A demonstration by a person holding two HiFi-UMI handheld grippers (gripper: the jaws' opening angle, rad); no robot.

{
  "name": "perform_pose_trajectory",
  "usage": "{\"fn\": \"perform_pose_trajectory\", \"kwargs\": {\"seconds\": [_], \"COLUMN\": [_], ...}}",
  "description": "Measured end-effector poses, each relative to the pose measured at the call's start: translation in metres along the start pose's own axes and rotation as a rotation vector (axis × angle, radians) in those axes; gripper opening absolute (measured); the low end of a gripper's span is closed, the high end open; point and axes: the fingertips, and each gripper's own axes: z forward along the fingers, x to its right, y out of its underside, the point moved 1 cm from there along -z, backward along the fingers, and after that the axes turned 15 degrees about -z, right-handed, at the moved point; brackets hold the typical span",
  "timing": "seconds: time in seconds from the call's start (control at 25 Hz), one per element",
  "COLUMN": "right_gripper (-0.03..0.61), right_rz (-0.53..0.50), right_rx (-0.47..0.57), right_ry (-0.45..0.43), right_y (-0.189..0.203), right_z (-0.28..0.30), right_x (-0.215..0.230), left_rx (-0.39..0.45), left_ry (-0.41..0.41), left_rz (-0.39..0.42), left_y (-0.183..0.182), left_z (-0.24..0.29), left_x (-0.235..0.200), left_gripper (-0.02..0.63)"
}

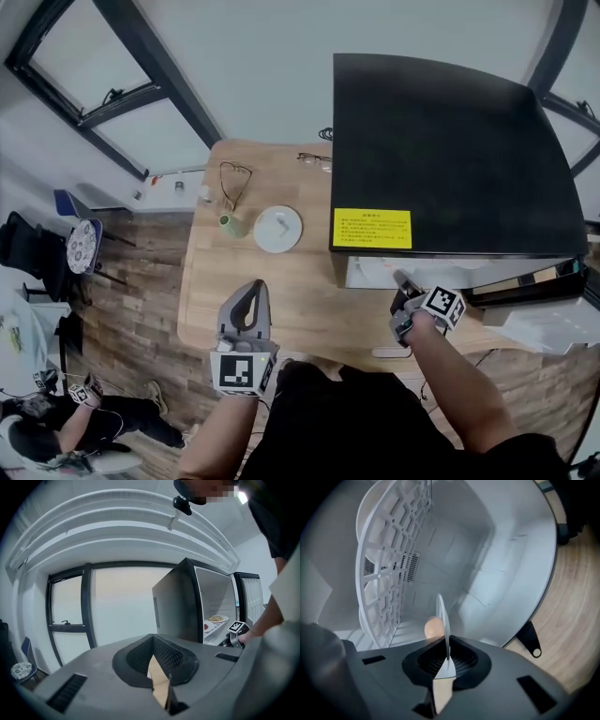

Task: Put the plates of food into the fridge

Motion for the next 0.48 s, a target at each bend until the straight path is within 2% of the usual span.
{"fn": "perform_pose_trajectory", "kwargs": {"seconds": [0.2,0.36,0.48], "right_gripper": [0.037,0.037,0.037], "right_rz": [-0.023,0.022,0.014], "right_rx": [-0.046,-0.037,-0.033], "right_ry": [0.051,0.077,0.091], "right_y": [0.001,0.004,0.003], "right_z": [0.013,0.018,0.019], "right_x": [0.005,0.013,0.014], "left_rx": [0.013,0.021,0.017], "left_ry": [-0.035,-0.075,-0.098], "left_rz": [0.002,-0.032,-0.033], "left_y": [-0.011,-0.017,-0.015], "left_z": [-0.004,-0.01,-0.018], "left_x": [-0.016,-0.029,-0.04], "left_gripper": [0.003,0.003,0.003]}}
